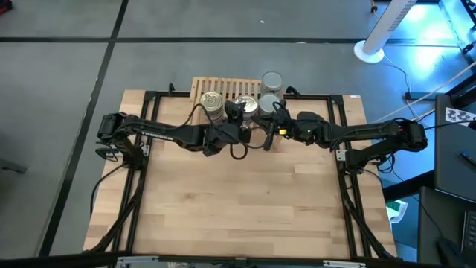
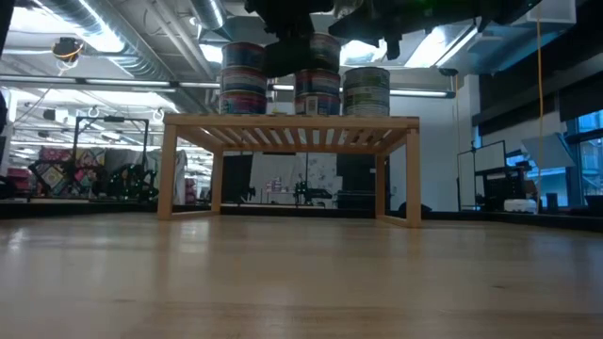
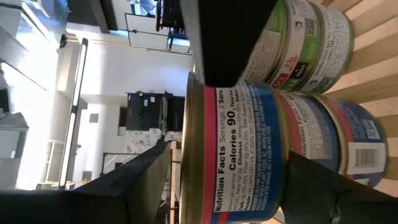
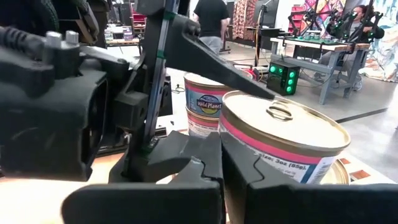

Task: Stack canned seafood by type on shelf
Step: Stack the blue tuna can on top of the blue tuna cans on the shelf

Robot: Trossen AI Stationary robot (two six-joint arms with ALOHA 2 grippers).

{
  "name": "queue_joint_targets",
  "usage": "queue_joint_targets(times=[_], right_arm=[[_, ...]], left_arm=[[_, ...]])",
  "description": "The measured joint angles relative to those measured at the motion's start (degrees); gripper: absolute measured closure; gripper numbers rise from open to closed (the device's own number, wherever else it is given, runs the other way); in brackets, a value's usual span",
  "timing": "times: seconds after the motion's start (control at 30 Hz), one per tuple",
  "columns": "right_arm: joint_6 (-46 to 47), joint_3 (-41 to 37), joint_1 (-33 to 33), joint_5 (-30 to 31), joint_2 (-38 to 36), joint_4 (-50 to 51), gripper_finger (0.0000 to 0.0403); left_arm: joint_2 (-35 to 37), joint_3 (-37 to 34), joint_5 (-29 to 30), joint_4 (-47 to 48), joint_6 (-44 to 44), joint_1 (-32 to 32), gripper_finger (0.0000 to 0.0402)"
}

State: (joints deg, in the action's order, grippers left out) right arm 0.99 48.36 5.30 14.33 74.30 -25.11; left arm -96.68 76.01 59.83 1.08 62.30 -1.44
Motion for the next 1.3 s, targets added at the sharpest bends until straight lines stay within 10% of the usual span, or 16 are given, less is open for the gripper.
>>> queue_joint_targets(times=[1.3], right_arm=[[0.0, 0.0, 1.1, 7.1, 2.6, -4.6, 0.0402]], left_arm=[[0.1, 0.0, 1.3, -0.5, -2.0, -5.5, 0.0135]])
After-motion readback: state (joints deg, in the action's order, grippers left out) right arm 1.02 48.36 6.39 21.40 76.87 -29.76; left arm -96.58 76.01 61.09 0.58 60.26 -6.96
